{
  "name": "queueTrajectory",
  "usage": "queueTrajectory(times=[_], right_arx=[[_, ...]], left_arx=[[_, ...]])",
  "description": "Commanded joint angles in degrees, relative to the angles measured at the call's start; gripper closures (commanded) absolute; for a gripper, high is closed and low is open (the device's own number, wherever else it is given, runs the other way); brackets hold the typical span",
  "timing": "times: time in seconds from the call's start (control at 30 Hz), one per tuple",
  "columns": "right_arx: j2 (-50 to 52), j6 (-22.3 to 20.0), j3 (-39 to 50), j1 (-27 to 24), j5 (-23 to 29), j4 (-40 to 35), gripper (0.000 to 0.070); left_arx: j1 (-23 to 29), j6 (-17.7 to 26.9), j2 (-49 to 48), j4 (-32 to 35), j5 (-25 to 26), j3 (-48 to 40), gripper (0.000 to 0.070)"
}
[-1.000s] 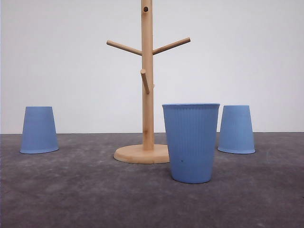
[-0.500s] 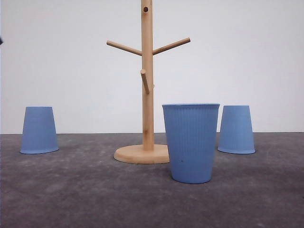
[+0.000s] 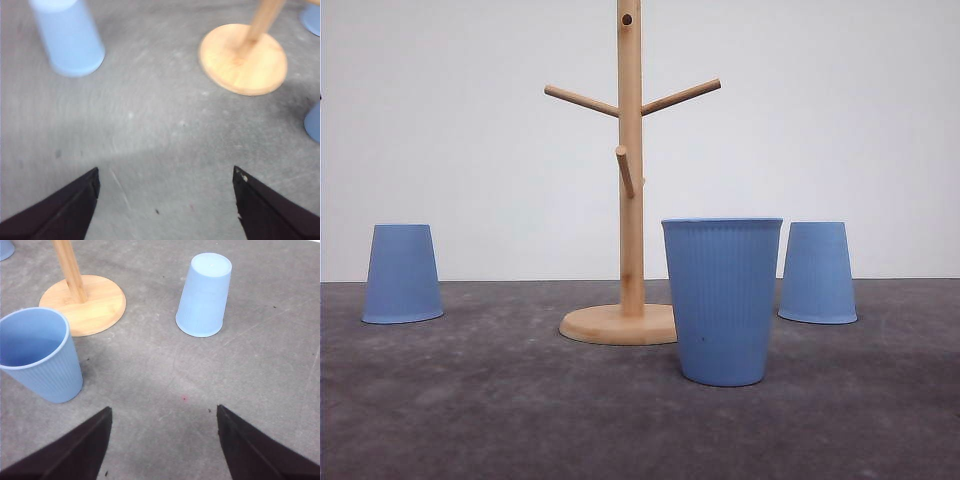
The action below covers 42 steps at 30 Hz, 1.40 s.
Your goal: Place three cups
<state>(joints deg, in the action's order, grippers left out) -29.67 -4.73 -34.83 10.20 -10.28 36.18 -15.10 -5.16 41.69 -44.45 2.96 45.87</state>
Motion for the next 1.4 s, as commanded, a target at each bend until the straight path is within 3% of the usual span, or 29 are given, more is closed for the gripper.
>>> queueTrajectory(times=[0.0,0.2,0.7,0.97,1.37], right_arx=[[-0.1,-0.6,-0.8,0.2,0.2,-0.6,0.0276],[-0.1,-0.4,-0.8,0.2,0.3,-0.6,0.0276],[-0.1,-0.2,-0.8,0.2,0.2,-0.6,0.0276],[-0.1,-0.2,-0.8,0.2,0.2,-0.6,0.0276],[-0.2,-0.2,-0.8,0.2,0.2,-0.5,0.0276]], left_arx=[[0.3,-4.9,1.6,-0.4,-0.2,1.7,0.0184],[2.7,-6.2,9.7,-3.5,-0.2,6.4,0.0187],[9.1,-1.4,39.7,-3.7,0.6,29.5,0.0195],[10.5,-0.9,53.0,0.9,0.7,39.2,0.0193],[14.2,-3.0,64.4,9.4,0.7,41.6,0.0193]])
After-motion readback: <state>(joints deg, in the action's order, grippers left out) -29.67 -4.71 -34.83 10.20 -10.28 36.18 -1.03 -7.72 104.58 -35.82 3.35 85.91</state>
